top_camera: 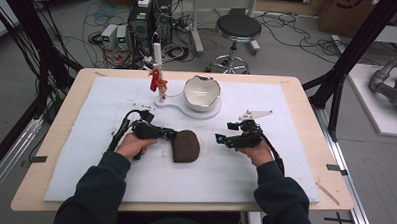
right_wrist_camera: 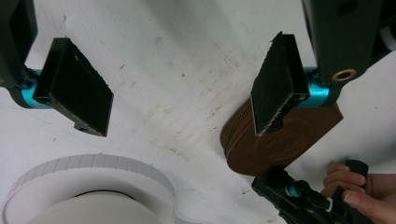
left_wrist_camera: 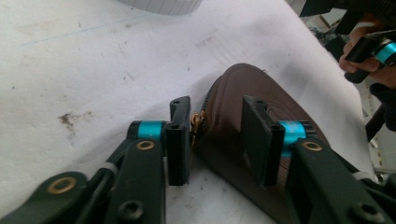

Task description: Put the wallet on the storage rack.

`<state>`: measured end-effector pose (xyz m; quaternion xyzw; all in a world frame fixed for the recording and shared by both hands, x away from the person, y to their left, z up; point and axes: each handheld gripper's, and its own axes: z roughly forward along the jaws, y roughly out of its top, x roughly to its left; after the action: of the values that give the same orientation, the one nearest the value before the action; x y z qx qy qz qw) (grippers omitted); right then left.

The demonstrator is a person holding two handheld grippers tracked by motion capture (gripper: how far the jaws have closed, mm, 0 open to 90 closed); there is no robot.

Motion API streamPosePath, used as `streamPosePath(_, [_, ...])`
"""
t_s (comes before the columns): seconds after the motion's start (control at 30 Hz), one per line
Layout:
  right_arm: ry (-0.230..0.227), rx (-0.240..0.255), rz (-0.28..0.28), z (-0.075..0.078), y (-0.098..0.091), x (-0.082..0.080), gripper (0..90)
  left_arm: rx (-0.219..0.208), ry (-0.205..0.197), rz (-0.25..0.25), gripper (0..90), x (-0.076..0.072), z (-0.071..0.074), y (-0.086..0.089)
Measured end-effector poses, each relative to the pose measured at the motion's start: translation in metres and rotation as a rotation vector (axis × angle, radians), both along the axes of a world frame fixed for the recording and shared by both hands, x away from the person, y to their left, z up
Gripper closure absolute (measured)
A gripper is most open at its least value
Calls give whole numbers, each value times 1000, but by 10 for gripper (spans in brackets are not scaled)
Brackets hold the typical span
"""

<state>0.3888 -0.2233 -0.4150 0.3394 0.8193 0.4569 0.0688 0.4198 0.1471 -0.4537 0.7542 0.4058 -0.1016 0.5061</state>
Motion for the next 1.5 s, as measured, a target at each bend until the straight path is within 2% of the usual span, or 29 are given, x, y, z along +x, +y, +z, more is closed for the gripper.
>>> streamPosePath(0.03, [0,5,-1,0,-1,1,212,0,-10,2,757,-1,1,0])
streamPosePath(0.07, [0,5,-1,0,-1,1,212,5,-33,2,757,-2,3,0])
streamPosePath(0.1, [4,8,3,-1,0,1,212,2,-54,-6,887,-3,4,0])
streamPosePath(0.13, [10,9,7,-1,1,1,212,-7,-56,-6,885,-5,5,-1])
streamPosePath(0.23, [22,-6,31,-4,6,1,212,18,-78,-14,884,-8,6,-4])
streamPosePath(0.27, [30,-21,40,-6,9,1,212,23,-70,-5,853,-8,6,-4])
streamPosePath(0.3, [35,-20,40,-6,9,1,213,27,-66,20,715,-8,6,-2])
streamPosePath(0.33, [35,-20,40,-6,9,1,213,18,-46,42,715,-7,6,-1])
streamPosePath(0.37, [53,-8,40,-5,7,0,212,3,-31,42,565,-7,6,0])
streamPosePath(0.4, [53,-8,40,-5,7,0,212,9,-30,40,565,-7,7,1])
streamPosePath(0.43, [57,-4,47,-5,6,0,213,10,-34,39,475,-8,8,1])
streamPosePath(0.5, [56,-5,48,-6,6,0,212,35,-82,35,467,-11,9,2])
streamPosePath(0.57, [52,-6,46,-6,6,1,212,92,-102,55,451,-11,8,3])
streamPosePath(0.6, [54,-4,47,-5,6,1,213,112,-115,58,493,-10,8,4])
streamPosePath(0.63, [54,-4,47,-5,6,1,213,138,-137,57,493,-10,7,4])
streamPosePath(0.67, [46,-3,47,-5,5,0,213,160,-168,59,545,-10,7,4])
streamPosePath(0.7, [46,-3,47,-5,5,0,213,178,-196,53,545,-10,7,3])
streamPosePath(0.73, [49,1,43,-4,5,0,213,195,-225,51,619,-9,6,2])
streamPosePath(0.77, [49,1,43,-4,5,0,213,204,-254,42,619,-9,6,1])
streamPosePath(0.87, [48,1,42,-4,4,0,213,185,-256,8,647,-8,4,0])
streamPosePath(1.0, [44,6,46,-5,4,1,214,138,-252,-28,585,-8,4,1])
streamPosePath(1.07, [46,4,45,-5,4,1,214,176,-246,-35,584,-7,3,-3])
streamPosePath(1.13, [48,1,46,-5,5,1,215,245,-234,-62,545,-6,3,-10])
streamPosePath(1.17, [45,0,47,-4,5,1,215,261,-246,-63,554,-7,4,-12])
streamPosePath(1.23, [46,1,46,-4,5,0,215,265,-249,-67,557,-7,3,-14])
streamPosePath(1.3, [44,6,36,-3,3,0,215,282,-260,-65,666,-9,4,-15])
streamPosePath(1.33, [44,6,36,-3,3,0,215,302,-273,-62,666,-9,4,-16])
streamPosePath(1.43, [46,7,28,-3,2,1,215,356,-311,-48,844,-11,5,-18])
streamPosePath(1.5, [44,6,30,-3,2,1,215,357,-313,-50,895,-12,5,-19])
